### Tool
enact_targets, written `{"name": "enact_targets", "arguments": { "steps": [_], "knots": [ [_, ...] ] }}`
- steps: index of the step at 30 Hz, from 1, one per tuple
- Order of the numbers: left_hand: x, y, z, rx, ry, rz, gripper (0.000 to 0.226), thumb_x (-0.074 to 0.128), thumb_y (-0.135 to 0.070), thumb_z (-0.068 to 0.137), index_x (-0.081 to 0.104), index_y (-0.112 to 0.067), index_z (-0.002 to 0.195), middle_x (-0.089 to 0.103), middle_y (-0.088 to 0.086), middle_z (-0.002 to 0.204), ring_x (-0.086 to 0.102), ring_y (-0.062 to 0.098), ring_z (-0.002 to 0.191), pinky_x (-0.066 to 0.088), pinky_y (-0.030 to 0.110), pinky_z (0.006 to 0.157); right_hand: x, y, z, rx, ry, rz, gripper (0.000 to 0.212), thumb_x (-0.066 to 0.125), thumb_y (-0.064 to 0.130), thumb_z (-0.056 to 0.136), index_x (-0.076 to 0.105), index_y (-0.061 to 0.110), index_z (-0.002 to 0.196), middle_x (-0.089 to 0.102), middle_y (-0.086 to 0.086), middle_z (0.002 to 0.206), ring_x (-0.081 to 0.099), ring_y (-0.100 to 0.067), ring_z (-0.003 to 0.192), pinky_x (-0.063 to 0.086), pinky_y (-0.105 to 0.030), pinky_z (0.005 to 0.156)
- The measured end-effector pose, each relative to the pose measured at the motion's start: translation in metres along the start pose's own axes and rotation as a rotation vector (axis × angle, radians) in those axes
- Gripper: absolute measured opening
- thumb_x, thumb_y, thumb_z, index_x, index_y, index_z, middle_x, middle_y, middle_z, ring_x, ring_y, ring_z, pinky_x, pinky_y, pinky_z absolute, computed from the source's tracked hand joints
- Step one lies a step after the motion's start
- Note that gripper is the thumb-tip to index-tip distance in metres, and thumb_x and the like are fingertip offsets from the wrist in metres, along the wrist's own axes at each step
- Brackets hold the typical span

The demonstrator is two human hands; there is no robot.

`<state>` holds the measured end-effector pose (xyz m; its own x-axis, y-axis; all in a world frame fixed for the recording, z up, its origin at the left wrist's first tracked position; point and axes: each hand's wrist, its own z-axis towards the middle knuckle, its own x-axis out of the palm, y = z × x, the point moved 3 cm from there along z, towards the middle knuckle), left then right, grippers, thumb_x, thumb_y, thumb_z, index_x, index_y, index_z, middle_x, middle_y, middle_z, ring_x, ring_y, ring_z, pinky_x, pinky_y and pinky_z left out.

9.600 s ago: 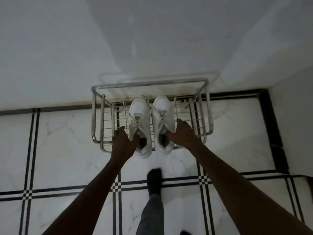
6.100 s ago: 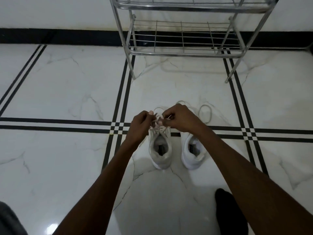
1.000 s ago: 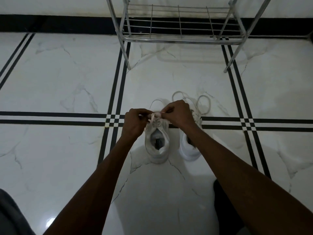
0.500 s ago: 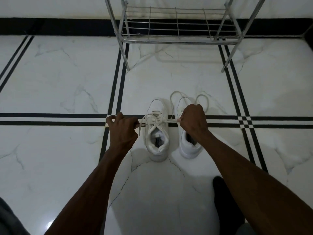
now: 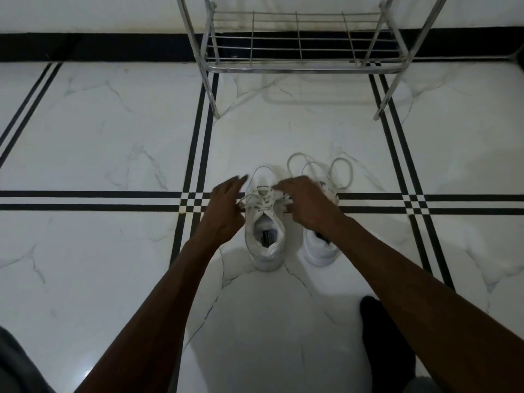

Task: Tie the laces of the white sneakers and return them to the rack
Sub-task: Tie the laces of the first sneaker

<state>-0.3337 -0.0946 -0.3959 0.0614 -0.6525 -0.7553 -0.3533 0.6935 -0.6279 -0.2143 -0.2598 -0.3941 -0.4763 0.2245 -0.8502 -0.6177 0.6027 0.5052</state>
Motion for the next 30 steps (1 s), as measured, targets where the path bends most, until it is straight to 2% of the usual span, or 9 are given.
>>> {"name": "enact_targets", "arguments": {
  "steps": [3, 5, 7, 11, 16, 20, 24, 27, 30],
  "knots": [
    [0.015, -0.009, 0.009, 0.065, 0.109, 0.07, 0.073, 0.063, 0.002, 0.086, 0.041, -0.015, 0.154, 0.045, 0.014, 0.156, 0.041, 0.033, 0.144, 0.031, 0.055, 0.12, 0.012, 0.007, -0.002, -0.001, 0.032, 0.092, 0.03, 0.061, -0.003, 0.082, 0.073, 0.004, 0.109, 0.073, -0.018, 0.106, 0.069, -0.034, 0.097, 0.056, -0.047, 0.085],
    [0.021, 0.0, 0.011, 0.029, 0.069, 0.119, 0.059, 0.064, -0.001, 0.087, 0.055, -0.016, 0.144, 0.058, 0.014, 0.141, 0.057, 0.034, 0.128, 0.044, 0.058, 0.109, 0.009, 0.007, -0.004, 0.048, 0.003, 0.06, 0.013, 0.059, 0.003, 0.085, 0.072, 0.005, 0.085, 0.072, -0.014, 0.086, 0.068, -0.031, 0.083, 0.054, -0.043, 0.075],
    [0.021, 0.003, 0.006, -0.016, -0.005, 0.152, 0.045, 0.065, -0.006, 0.089, 0.066, -0.02, 0.132, 0.067, 0.009, 0.124, 0.063, 0.032, 0.115, 0.049, 0.057, 0.1, 0.008, 0.004, -0.006, 0.086, -0.009, 0.054, 0.015, 0.059, 0.006, 0.085, 0.067, 0.008, 0.073, 0.068, -0.009, 0.073, 0.066, -0.027, 0.072, 0.052, -0.041, 0.068],
    [0.018, -0.004, -0.008, 0.04, -0.18, 0.441, 0.019, 0.066, -0.013, 0.09, 0.079, -0.023, 0.099, 0.075, 0.001, 0.106, 0.062, 0.033, 0.113, 0.034, 0.06, 0.108, 0.007, 0.006, -0.007, 0.051, -0.014, -0.133, 0.016, 0.059, 0.009, 0.083, 0.073, 0.009, 0.075, 0.071, -0.009, 0.077, 0.066, -0.028, 0.077, 0.038, -0.03, 0.067],
    [0.015, 0.002, -0.016, 0.18, -0.283, 0.707, 0.036, 0.072, 0.008, 0.065, 0.078, -0.021, 0.087, 0.074, -0.001, 0.088, 0.064, 0.032, 0.101, 0.033, 0.07, 0.107, 0.006, 0.011, -0.013, -0.009, -0.079, -0.366, 0.014, 0.058, 0.008, 0.08, 0.071, 0.009, 0.075, 0.07, -0.008, 0.083, 0.058, -0.031, 0.092, 0.042, -0.041, 0.084],
    [0.013, 0.003, -0.018, 0.142, -0.243, 0.719, 0.034, 0.07, 0.004, 0.062, 0.079, -0.022, 0.083, 0.074, -0.004, 0.083, 0.064, 0.03, 0.103, 0.031, 0.071, 0.109, 0.008, 0.019, -0.015, 0.017, -0.115, -0.336, 0.011, 0.068, -0.005, 0.071, 0.064, 0.0, 0.062, 0.065, -0.019, 0.064, 0.062, -0.041, 0.079, 0.049, -0.044, 0.068],
    [0.015, 0.003, -0.017, 0.017, -0.181, 0.442, 0.012, 0.07, -0.011, 0.085, 0.078, -0.018, 0.087, 0.076, 0.002, 0.086, 0.069, 0.029, 0.097, 0.045, 0.057, 0.104, 0.009, 0.021, -0.011, 0.098, -0.046, -0.28, 0.011, 0.06, -0.001, 0.084, 0.067, -0.001, 0.076, 0.07, -0.023, 0.081, 0.065, -0.038, 0.086, 0.044, -0.037, 0.068],
    [0.017, 0.006, -0.018, -0.15, -0.144, -0.016, 0.02, 0.053, -0.02, 0.102, 0.069, -0.009, 0.094, 0.075, 0.011, 0.086, 0.069, 0.028, 0.08, 0.057, 0.045, 0.073, 0.017, 0.018, -0.005, 0.22, 0.058, -0.135, 0.018, 0.06, 0.013, 0.091, 0.061, 0.004, 0.076, 0.071, -0.021, 0.092, 0.069, -0.035, 0.084, 0.037, -0.028, 0.059],
    [0.016, 0.013, -0.018, -0.247, -0.157, -0.28, 0.02, 0.049, -0.019, 0.104, 0.065, -0.007, 0.105, 0.075, 0.013, 0.101, 0.071, 0.026, 0.089, 0.058, 0.043, 0.078, 0.017, 0.025, 0.0, 0.296, 0.114, 0.048, 0.028, 0.061, 0.021, 0.094, 0.059, 0.0, 0.076, 0.072, -0.023, 0.094, 0.069, -0.035, 0.085, 0.045, -0.031, 0.057]
  ]
}}
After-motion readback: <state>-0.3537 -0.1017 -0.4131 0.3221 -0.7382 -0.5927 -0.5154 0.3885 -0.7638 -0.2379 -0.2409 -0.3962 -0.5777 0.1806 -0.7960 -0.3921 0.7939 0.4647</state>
